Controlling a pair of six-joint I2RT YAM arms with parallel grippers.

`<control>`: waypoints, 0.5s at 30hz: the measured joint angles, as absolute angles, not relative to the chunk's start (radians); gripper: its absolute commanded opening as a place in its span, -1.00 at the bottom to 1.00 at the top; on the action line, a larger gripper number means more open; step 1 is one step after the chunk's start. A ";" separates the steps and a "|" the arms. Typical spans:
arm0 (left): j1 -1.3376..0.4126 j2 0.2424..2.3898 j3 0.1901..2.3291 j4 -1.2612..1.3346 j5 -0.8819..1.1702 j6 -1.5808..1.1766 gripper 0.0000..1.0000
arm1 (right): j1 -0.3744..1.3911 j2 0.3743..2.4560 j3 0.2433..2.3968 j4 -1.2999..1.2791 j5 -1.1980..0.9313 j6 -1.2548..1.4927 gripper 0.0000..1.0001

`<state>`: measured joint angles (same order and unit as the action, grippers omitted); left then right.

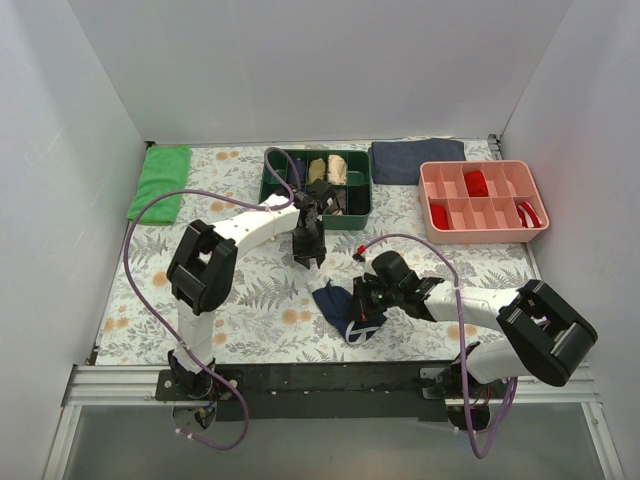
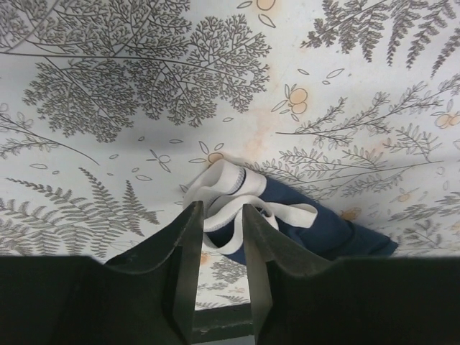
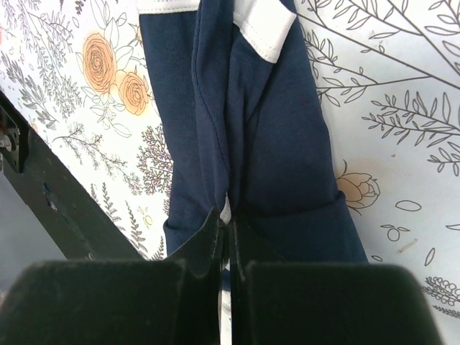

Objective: Roll the underwear
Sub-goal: Fold the underwear at the center of the board.

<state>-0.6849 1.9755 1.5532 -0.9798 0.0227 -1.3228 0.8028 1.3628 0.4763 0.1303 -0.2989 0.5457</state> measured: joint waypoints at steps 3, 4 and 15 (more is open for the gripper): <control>-0.685 1.972 1.549 -0.983 -0.006 -1.335 -0.39 | 0.800 1.362 0.476 0.131 -0.302 0.546 -0.66; -0.684 1.967 1.544 -0.981 -0.014 -1.337 -0.39 | 0.800 1.361 0.477 0.131 -0.302 0.547 -0.47; -0.675 1.843 1.419 -0.954 -0.076 -1.373 -0.34 | 0.799 1.168 0.523 0.044 -0.227 0.538 0.06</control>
